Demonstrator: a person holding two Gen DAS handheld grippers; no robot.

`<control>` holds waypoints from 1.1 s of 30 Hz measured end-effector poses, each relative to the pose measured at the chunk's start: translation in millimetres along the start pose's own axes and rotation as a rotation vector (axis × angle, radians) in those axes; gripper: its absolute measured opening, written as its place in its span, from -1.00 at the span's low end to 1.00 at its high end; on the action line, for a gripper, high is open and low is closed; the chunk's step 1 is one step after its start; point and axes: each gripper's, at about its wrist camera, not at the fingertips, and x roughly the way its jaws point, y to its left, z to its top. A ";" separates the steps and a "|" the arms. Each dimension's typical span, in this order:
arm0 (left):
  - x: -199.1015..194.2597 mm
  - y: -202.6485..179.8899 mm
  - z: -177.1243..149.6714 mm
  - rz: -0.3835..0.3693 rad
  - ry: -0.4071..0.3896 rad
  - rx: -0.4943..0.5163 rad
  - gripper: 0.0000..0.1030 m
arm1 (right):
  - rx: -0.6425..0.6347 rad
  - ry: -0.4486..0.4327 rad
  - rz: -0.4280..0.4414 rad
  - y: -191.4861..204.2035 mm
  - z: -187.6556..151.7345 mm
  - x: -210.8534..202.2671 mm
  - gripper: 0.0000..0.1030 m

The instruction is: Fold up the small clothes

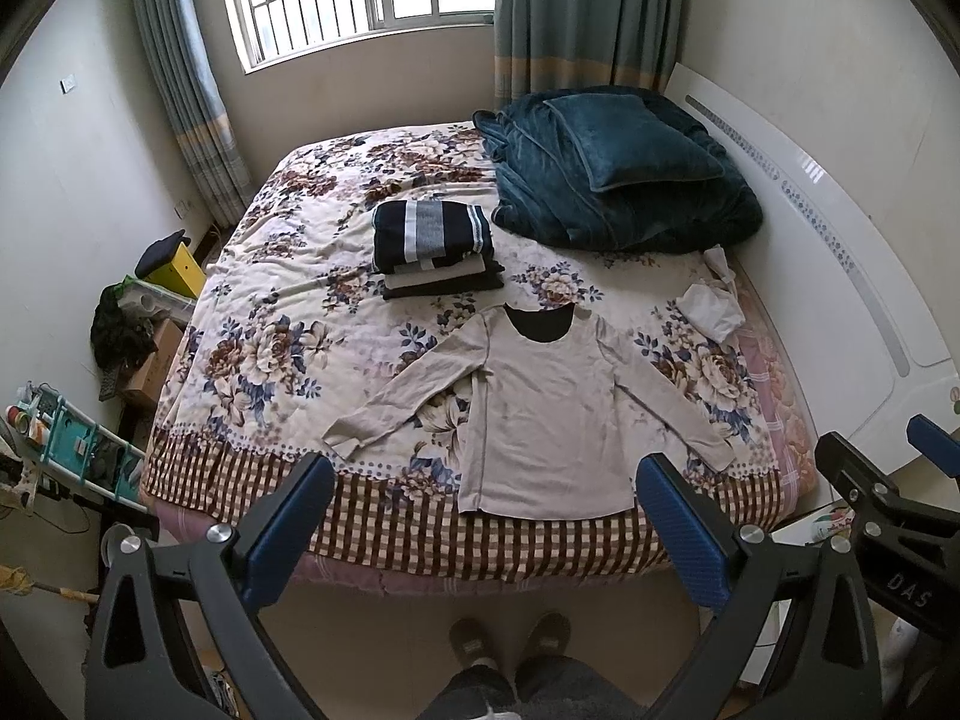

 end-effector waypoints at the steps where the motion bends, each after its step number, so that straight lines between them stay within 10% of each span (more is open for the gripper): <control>1: -0.3 0.2 0.1 -0.001 0.001 -0.002 1.00 | 0.000 0.001 -0.001 0.6 1.4 -2.0 1.00; 22: 46.2 7.7 -13.1 -0.002 0.013 0.053 1.00 | 0.082 0.061 -0.033 7.4 -25.9 46.9 1.00; 33: 220.0 -38.6 1.9 0.037 0.119 0.148 1.00 | 0.509 0.249 -0.175 -114.5 -68.3 251.7 1.00</control>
